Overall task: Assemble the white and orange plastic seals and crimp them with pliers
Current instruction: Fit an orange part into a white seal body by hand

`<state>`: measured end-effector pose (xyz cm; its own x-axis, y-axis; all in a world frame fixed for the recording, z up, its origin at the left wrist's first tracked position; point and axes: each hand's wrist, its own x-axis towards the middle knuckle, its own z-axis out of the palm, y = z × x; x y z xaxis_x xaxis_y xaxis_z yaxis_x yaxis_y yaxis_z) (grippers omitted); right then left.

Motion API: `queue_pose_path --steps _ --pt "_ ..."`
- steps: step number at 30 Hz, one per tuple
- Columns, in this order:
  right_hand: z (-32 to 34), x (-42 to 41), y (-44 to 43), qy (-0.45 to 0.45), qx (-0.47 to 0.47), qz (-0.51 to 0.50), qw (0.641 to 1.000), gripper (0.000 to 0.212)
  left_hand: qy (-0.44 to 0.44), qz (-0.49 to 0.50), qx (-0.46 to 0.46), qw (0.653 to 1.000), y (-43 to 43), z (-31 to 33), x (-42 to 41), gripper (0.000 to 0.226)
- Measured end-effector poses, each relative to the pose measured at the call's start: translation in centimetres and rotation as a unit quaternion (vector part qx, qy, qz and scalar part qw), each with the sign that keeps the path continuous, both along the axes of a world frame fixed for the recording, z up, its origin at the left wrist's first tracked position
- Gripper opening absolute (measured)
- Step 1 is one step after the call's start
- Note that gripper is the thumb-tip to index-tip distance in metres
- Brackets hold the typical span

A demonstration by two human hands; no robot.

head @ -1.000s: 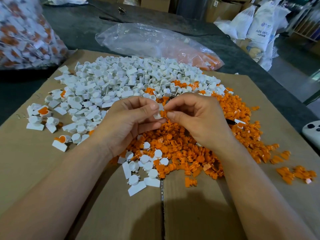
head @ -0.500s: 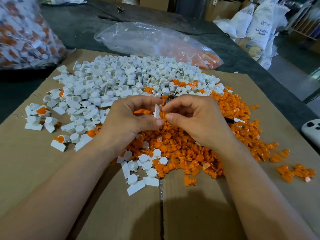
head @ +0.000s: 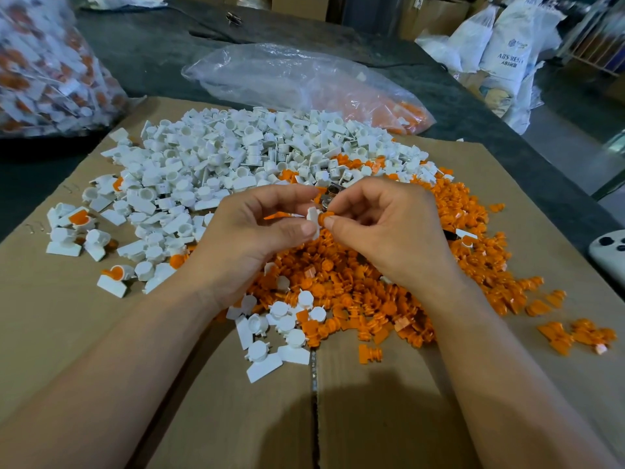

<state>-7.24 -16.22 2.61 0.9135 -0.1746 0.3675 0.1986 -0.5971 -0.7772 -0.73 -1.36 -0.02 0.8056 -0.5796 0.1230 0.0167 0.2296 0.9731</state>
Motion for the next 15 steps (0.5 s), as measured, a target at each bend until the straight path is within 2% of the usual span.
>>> queue_pose_path --steps 6,8,12,15 --pt "-0.14 0.04 0.35 0.001 0.028 -0.018 0.999 0.026 -0.018 0.011 0.014 1.0 -0.14 -0.06 0.0 0.028" --pt "-0.23 0.08 0.51 -0.002 0.022 -0.012 1.0 0.025 -0.025 0.024 0.017 0.999 -0.1 -0.05 0.02 0.034" --pt "-0.52 0.15 0.59 -0.016 -0.008 -0.001 1.0 0.025 0.0 0.051 0.006 0.999 -0.12 -0.11 0.02 0.027" --pt "-0.79 0.18 0.68 -0.033 -0.031 0.006 0.999 0.011 0.019 0.069 -0.013 0.997 -0.21 -0.15 0.0 0.023"
